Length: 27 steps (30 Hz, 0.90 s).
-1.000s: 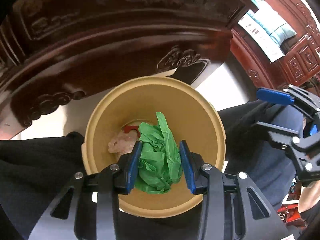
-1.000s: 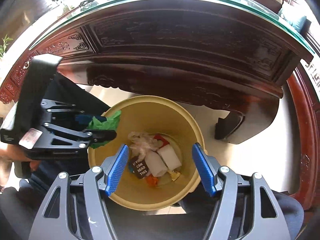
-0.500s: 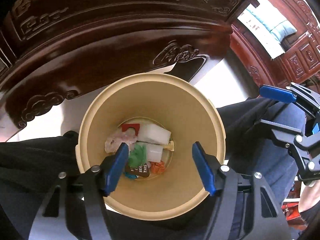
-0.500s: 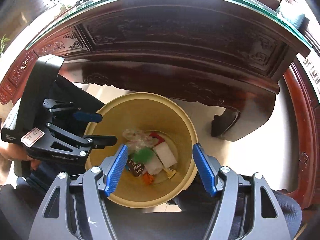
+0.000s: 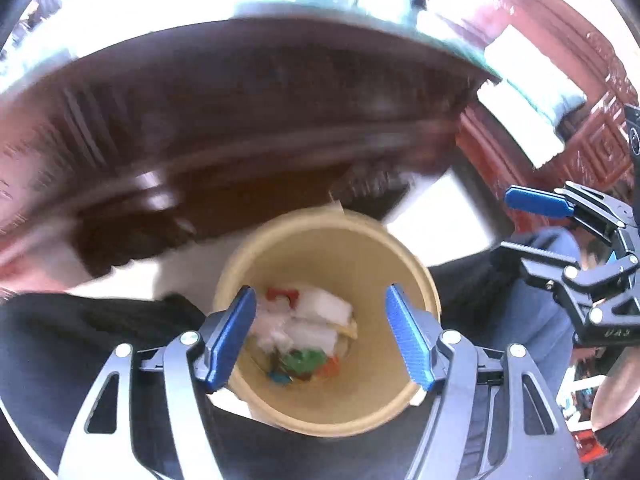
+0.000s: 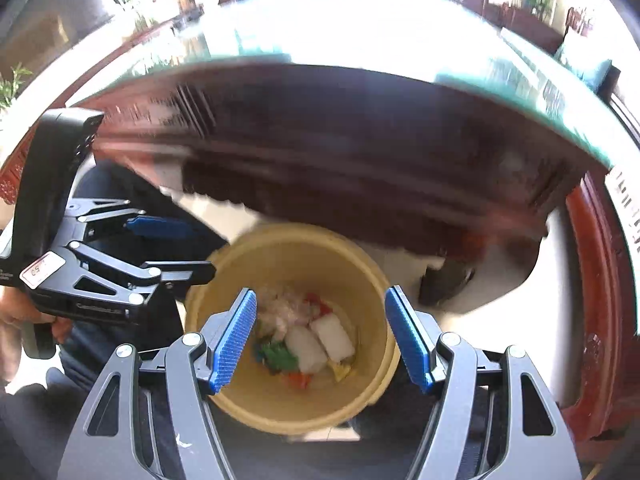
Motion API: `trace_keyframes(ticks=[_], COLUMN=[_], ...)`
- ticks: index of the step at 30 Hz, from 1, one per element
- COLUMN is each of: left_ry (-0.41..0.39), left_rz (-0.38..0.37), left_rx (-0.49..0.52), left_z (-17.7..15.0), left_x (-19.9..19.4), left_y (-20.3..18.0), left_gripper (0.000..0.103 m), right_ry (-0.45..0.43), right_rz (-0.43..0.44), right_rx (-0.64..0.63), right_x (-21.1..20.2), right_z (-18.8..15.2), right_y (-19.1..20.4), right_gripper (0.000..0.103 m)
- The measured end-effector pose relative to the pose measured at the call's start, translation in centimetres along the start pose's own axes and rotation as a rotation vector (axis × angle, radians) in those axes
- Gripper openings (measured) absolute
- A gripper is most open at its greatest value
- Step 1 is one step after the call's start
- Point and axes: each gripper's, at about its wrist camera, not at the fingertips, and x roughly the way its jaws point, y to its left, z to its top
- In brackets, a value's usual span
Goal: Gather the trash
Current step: 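Raise both grippers from the bucket back toward the table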
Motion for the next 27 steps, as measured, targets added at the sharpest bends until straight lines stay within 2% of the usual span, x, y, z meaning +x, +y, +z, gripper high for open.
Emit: trace_keyframes(ticks=[2,4,7,9,11,13,16,18,21,25,27], left_ry=[-0.078,-0.167,-0.309,-0.392,-0.47,-0.522,-0.624,-0.66,-0.688,-0.653,-0.635], left_rz=[0.043,0.081,0.149,0.206,0.247,0.288,0.393,0.433,0.487,0.55,0.558], left_rx=[-0.008,-0.02,-0.045,-0.05,-0.067,-0.075,-0.065,-0.06,-0.059,-0.044,-0.047], left_z=[1.4,3.0,5.8,7.8,9.6,10.7,12.5,13.3,14.7,16.5,17.1], left_x=[-2.6,-5.3,-9.3,-11.4,-13.2,-14.6,-16.4,-16.9,-17.3,-16.7,-16.3], left_y=[0.5,1.0,1.6,1.8,2.2,2.1,1.6,1.2,0.9,1.1,1.6], left_gripper=[0.074,0.081,0.086,0.089,0.094,0.098,0.099,0.099,0.099,0.099,0.099], right_ry=[-0.099,-0.197,-0.347,-0.446,-0.504,-0.545,-0.6,-0.629,-0.644,-0.608,-0.599], right_rz=[-0.012,-0.025,-0.027,-0.066,-0.112,-0.118,-0.167,-0.198,-0.224,-0.248,-0.257], right_rx=[0.006,0.022,0.046,0.051,0.061,0.086,0.098,0.105,0.12,0.129,0.137], right_x=[-2.0,-3.6,-5.8,-7.0,-7.7,-8.0,-8.2,-8.1,-7.3,-5.7,-5.2], right_z=[2.2,4.1,7.6,10.0,11.7,13.6,15.8,16.7,17.9,19.0,19.2], right_y=[0.2,0.2,0.3,0.5,0.5,0.3,0.4,0.5,0.3,-0.5,-0.8], right_gripper=[0.066,0.072,0.073,0.075,0.08,0.084,0.091,0.095,0.095,0.095,0.095])
